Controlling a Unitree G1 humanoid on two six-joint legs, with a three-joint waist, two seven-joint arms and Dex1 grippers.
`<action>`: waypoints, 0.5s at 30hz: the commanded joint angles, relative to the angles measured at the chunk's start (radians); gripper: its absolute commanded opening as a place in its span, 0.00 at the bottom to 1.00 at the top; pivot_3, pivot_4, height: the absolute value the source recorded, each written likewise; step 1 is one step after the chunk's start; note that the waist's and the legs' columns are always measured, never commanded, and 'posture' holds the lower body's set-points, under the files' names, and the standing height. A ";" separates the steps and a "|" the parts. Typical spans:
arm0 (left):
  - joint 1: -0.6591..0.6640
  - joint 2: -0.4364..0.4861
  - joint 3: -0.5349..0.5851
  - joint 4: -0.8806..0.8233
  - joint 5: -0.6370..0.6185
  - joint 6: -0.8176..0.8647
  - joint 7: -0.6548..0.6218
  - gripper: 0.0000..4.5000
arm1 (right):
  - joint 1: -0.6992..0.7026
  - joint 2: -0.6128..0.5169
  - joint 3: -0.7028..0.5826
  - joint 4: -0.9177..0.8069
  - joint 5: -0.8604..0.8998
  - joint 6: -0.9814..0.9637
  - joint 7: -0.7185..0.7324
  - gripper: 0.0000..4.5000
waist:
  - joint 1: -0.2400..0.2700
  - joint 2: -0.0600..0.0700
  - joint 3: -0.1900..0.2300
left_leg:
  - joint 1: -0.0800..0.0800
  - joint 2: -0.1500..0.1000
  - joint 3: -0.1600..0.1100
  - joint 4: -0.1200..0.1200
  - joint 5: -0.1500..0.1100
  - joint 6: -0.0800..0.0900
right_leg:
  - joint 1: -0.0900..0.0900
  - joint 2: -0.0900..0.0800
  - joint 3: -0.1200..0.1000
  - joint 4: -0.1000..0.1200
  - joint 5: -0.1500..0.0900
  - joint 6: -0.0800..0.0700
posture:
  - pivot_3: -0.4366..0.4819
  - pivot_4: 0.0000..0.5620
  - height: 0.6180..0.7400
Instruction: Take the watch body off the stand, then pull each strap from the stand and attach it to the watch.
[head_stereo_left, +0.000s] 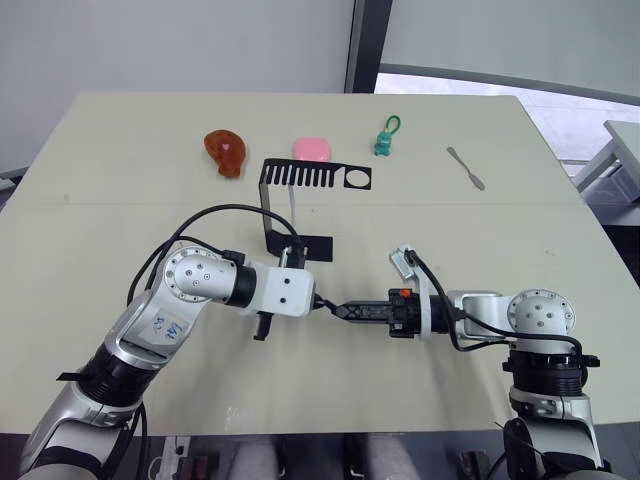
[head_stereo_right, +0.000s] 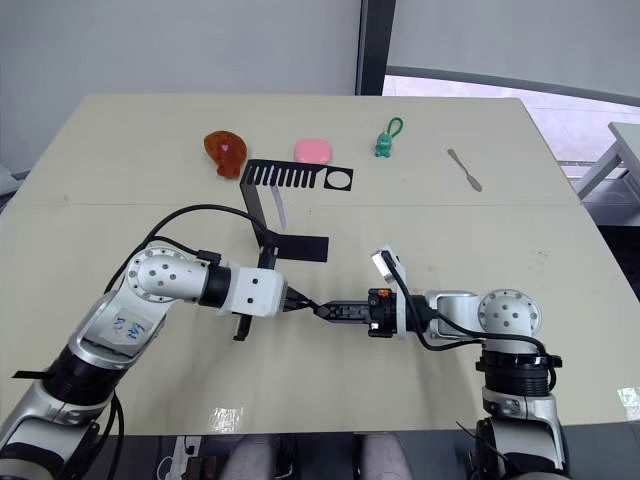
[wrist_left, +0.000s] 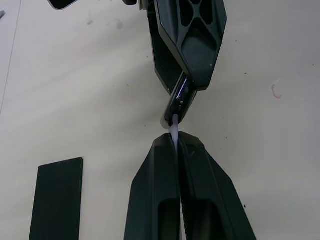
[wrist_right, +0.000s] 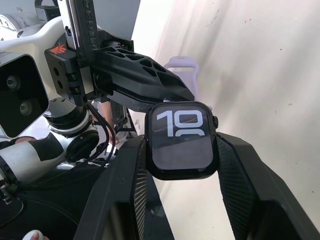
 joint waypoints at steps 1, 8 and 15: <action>-0.021 -0.017 0.012 -0.065 -0.041 -0.009 0.003 0.00 | -0.016 0.023 0.020 -0.027 0.007 0.003 0.004 0.34 | 0.000 0.000 0.000 | 0.000 0.000 0.000 0.000 0.000 0.000 | 0.000 0.000 0.000 0.000 0.000 0.000 | 0.48 0.27 1.00; -0.013 -0.008 0.017 -0.083 -0.046 0.002 0.003 0.00 | -0.013 0.029 0.014 -0.022 -0.011 0.013 -0.002 0.34 | 0.000 0.000 0.000 | 0.000 0.000 0.000 0.000 0.000 0.000 | 0.000 0.000 0.000 0.000 0.000 0.000 | 0.48 0.27 1.00; -0.007 -0.004 0.018 -0.088 -0.047 0.004 0.003 0.00 | -0.016 0.032 0.008 -0.019 -0.020 0.013 0.004 0.34 | 0.000 0.000 0.000 | 0.000 0.000 0.000 0.000 0.000 0.000 | 0.000 0.000 0.000 0.000 0.000 0.000 | 0.48 0.27 1.00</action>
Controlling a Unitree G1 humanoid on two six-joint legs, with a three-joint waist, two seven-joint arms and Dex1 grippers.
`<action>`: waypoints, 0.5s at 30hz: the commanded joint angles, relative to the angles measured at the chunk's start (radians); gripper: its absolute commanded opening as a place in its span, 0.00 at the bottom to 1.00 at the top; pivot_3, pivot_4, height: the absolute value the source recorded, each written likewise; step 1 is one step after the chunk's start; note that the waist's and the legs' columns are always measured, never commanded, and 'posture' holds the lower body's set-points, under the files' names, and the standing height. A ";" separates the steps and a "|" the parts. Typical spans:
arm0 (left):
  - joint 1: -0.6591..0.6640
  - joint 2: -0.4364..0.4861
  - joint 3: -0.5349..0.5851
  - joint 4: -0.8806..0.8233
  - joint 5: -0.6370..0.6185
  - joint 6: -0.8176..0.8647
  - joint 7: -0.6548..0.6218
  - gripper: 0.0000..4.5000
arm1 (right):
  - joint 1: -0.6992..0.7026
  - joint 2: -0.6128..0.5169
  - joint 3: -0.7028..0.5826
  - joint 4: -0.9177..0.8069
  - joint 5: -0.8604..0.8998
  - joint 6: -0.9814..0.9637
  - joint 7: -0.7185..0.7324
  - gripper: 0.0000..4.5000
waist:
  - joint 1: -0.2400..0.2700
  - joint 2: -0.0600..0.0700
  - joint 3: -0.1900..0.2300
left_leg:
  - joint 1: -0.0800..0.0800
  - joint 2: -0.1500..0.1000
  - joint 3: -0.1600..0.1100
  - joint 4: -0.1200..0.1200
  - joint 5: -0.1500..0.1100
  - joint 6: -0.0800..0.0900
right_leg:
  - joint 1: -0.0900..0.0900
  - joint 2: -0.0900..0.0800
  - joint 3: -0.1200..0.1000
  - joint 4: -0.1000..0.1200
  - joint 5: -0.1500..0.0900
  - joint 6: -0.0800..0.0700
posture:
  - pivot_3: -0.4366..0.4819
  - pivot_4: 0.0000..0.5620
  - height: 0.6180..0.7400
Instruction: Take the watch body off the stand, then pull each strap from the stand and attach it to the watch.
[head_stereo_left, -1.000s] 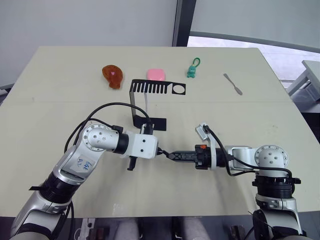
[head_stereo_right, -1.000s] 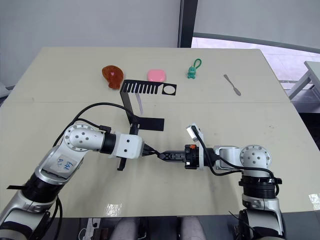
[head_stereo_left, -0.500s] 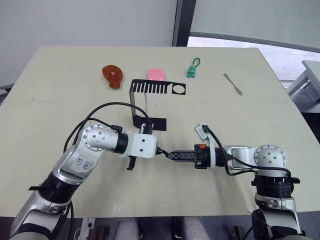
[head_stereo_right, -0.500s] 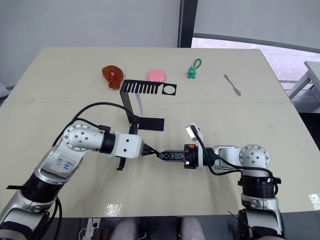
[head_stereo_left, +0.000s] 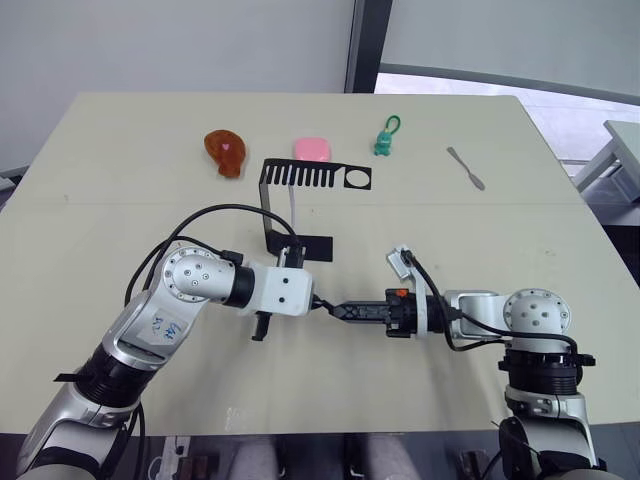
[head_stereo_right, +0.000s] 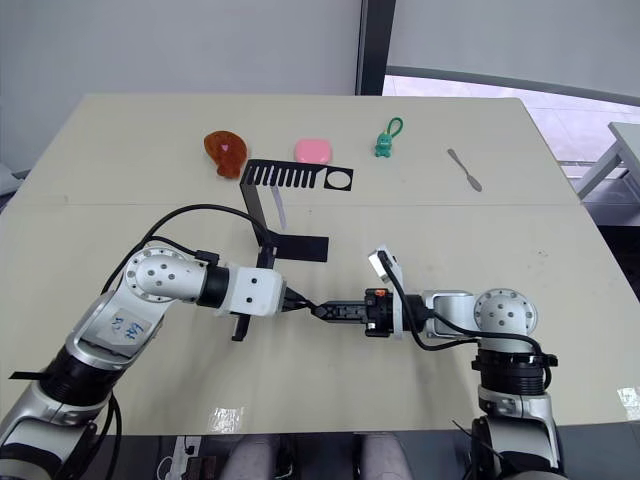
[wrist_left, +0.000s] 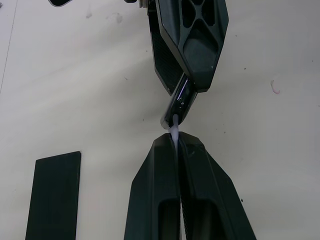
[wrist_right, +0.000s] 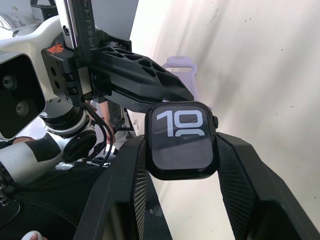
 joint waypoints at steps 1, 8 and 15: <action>-0.010 -0.016 0.018 -0.080 -0.047 -0.018 0.004 0.00 | -0.011 0.015 0.010 -0.020 0.007 0.007 0.005 0.34 | 0.000 0.000 0.000 | 0.000 0.000 0.000 0.000 0.000 0.000 | 0.000 0.000 0.000 0.000 0.000 0.000 | 0.48 0.27 1.00; 0.014 -0.013 0.043 -0.088 -0.072 0.019 0.009 0.00 | -0.007 0.017 0.016 -0.054 0.020 -0.015 0.035 0.34 | -0.001 0.000 0.000 | 0.000 0.000 0.000 0.000 0.000 0.000 | 0.000 0.000 0.000 0.000 0.000 0.000 | 0.48 0.27 1.00; 0.161 0.098 0.218 -0.141 -0.183 0.055 -0.017 0.79 | 0.004 -0.014 0.007 -0.097 0.033 -0.042 0.085 0.34 | -0.005 0.002 0.001 | 0.000 0.000 0.000 0.000 0.000 0.000 | -0.001 0.000 0.000 0.000 0.000 0.000 | 0.48 0.27 1.00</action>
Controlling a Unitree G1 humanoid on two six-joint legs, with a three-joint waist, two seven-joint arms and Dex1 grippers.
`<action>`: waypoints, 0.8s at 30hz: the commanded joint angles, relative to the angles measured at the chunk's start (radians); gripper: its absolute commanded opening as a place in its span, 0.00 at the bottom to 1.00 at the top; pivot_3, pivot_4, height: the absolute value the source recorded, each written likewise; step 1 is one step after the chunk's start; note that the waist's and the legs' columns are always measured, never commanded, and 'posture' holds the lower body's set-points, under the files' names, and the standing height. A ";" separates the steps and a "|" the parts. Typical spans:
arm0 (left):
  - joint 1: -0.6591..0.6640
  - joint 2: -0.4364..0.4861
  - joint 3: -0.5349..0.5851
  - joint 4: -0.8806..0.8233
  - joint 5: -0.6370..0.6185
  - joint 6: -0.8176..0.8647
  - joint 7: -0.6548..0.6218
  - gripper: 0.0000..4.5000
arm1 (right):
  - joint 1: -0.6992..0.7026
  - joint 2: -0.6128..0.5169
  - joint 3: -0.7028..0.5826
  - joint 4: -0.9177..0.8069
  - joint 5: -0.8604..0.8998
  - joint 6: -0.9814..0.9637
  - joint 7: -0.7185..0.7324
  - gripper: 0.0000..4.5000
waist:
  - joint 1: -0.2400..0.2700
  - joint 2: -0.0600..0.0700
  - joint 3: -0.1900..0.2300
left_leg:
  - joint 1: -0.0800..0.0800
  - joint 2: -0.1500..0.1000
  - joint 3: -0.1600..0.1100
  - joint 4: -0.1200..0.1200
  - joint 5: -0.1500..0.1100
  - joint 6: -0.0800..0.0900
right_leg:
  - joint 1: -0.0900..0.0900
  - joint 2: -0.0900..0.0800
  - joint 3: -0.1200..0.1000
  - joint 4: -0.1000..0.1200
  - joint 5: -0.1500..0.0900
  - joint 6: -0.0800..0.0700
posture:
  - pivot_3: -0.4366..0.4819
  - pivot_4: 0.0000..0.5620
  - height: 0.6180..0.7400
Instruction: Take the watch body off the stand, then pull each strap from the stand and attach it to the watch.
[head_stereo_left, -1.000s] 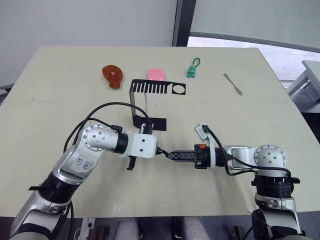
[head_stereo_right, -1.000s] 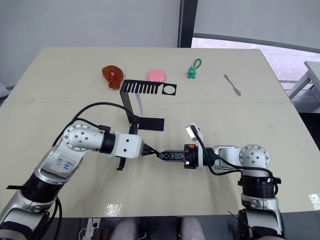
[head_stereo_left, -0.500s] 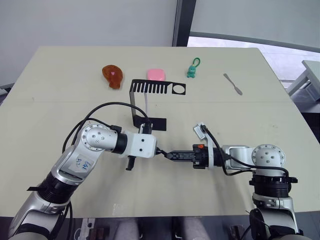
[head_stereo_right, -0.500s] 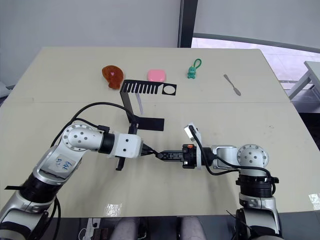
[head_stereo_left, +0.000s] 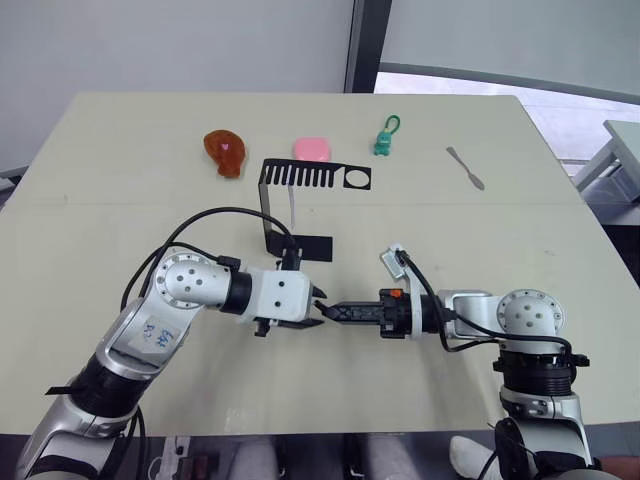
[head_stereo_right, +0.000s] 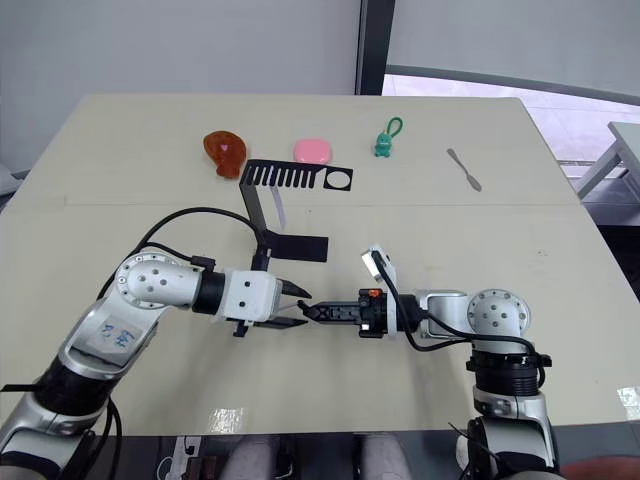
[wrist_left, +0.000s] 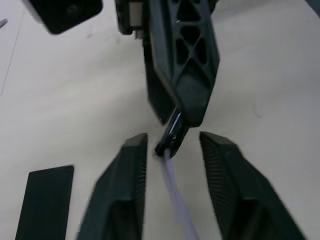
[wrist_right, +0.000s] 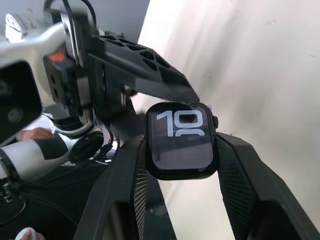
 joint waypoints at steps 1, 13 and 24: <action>0.095 0.054 0.184 -0.066 -0.127 0.027 -0.018 0.91 | 0.009 -0.036 -0.003 -0.075 0.029 -0.019 0.065 0.34 | 0.000 0.001 0.001 | 0.000 0.000 0.000 0.000 0.000 0.000 | -0.001 0.000 0.000 0.000 0.000 0.000 | 0.48 0.27 1.00; 0.350 0.094 0.662 0.006 -0.510 0.086 -0.066 1.00 | 0.154 -0.389 0.370 -0.325 -0.798 -1.212 0.672 0.34 | 0.003 0.002 0.003 | -0.001 -0.001 -0.001 0.001 -0.004 0.000 | 0.001 0.000 -0.002 -0.003 0.000 0.001 | 0.48 0.27 1.00; 0.461 0.095 0.629 0.018 -0.493 -0.060 -0.089 1.00 | 0.119 -0.355 0.413 -0.206 -0.987 -1.487 0.728 0.34 | -0.005 0.001 0.004 | 0.004 0.001 0.002 0.002 -0.003 -0.001 | 0.003 0.000 0.000 -0.001 0.000 0.000 | 0.48 0.27 1.00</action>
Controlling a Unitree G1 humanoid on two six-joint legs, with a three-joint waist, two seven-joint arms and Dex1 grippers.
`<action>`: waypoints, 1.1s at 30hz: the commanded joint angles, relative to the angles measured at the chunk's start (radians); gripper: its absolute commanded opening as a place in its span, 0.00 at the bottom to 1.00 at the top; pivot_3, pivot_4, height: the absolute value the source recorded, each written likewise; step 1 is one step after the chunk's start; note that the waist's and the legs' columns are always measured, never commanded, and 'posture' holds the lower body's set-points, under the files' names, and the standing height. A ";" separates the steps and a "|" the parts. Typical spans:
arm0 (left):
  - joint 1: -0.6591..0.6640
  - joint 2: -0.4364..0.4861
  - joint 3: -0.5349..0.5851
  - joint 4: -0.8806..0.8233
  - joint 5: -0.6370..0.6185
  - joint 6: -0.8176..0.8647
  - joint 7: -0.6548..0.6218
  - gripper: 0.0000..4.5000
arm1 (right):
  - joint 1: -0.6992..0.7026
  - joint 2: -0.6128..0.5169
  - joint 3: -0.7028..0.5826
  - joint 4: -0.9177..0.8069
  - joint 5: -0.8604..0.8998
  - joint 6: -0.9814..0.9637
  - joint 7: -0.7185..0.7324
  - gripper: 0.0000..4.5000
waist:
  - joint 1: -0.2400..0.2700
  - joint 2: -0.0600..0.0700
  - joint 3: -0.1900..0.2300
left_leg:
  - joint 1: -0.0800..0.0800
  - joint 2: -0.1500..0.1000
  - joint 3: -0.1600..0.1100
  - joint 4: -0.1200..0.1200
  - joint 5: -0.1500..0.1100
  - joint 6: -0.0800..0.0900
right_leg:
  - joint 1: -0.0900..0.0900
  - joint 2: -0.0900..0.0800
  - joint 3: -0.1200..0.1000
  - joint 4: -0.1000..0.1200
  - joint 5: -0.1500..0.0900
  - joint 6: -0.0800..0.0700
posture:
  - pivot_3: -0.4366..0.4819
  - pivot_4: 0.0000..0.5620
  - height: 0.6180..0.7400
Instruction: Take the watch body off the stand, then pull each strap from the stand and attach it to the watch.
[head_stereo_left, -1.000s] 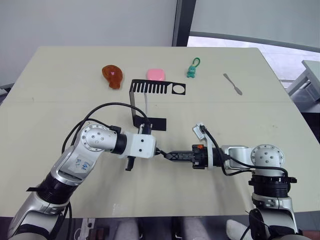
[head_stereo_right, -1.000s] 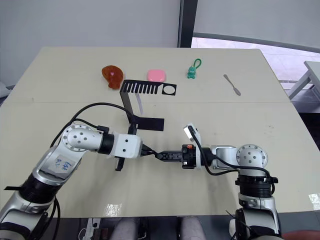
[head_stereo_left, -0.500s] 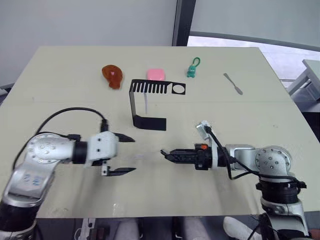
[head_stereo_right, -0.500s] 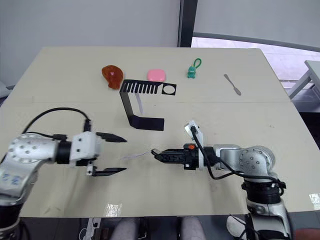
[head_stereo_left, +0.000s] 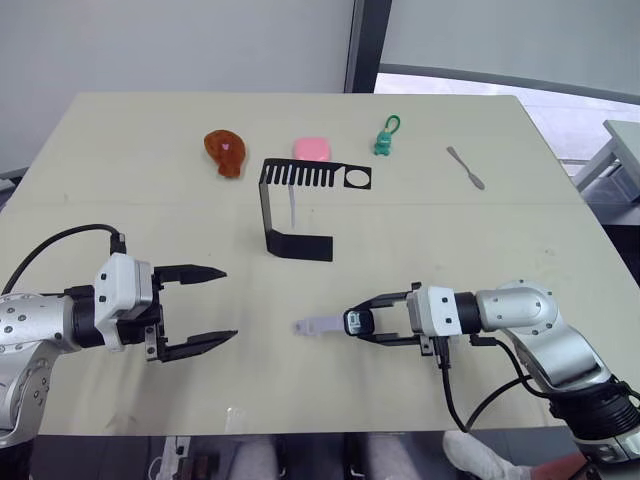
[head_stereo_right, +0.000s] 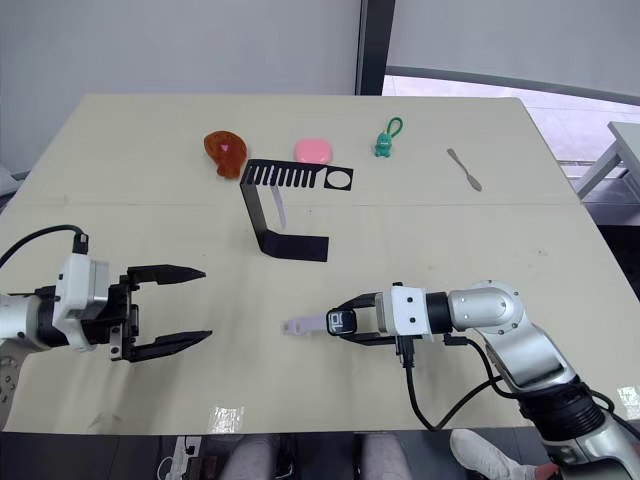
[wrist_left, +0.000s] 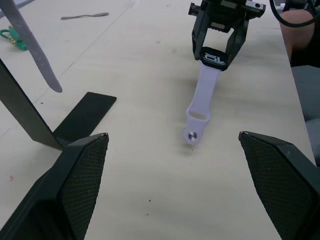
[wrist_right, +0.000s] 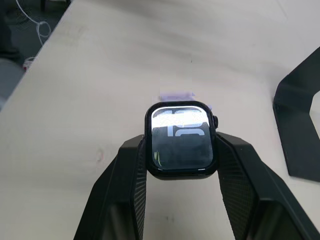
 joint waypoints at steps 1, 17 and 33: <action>0.002 0.009 -0.007 -0.014 -0.017 -0.017 0.006 1.00 | -0.067 0.064 0.034 -0.022 0.002 0.049 -0.020 0.34 | -0.004 0.000 0.000 | 0.000 0.001 0.000 0.000 0.000 0.000 | 0.000 0.000 0.000 0.000 0.000 0.000 | 0.48 0.27 1.00; -0.029 0.025 -0.027 -0.021 -0.060 -0.001 0.027 1.00 | -0.161 0.177 0.171 0.146 -0.123 0.267 -0.042 0.34 | 0.000 0.000 0.000 | -0.001 0.000 0.000 0.001 0.000 0.001 | -0.001 -0.002 -0.001 0.001 0.000 -0.001 | 0.48 0.27 1.00; 0.012 0.051 -0.002 -0.002 -0.048 -0.040 0.010 1.00 | -0.143 0.079 0.090 0.180 -0.114 0.172 0.008 0.98 | -0.011 0.000 0.000 | 0.000 0.000 0.000 0.001 0.000 0.000 | -0.001 -0.001 -0.001 0.002 0.000 -0.001 | 0.48 0.27 1.00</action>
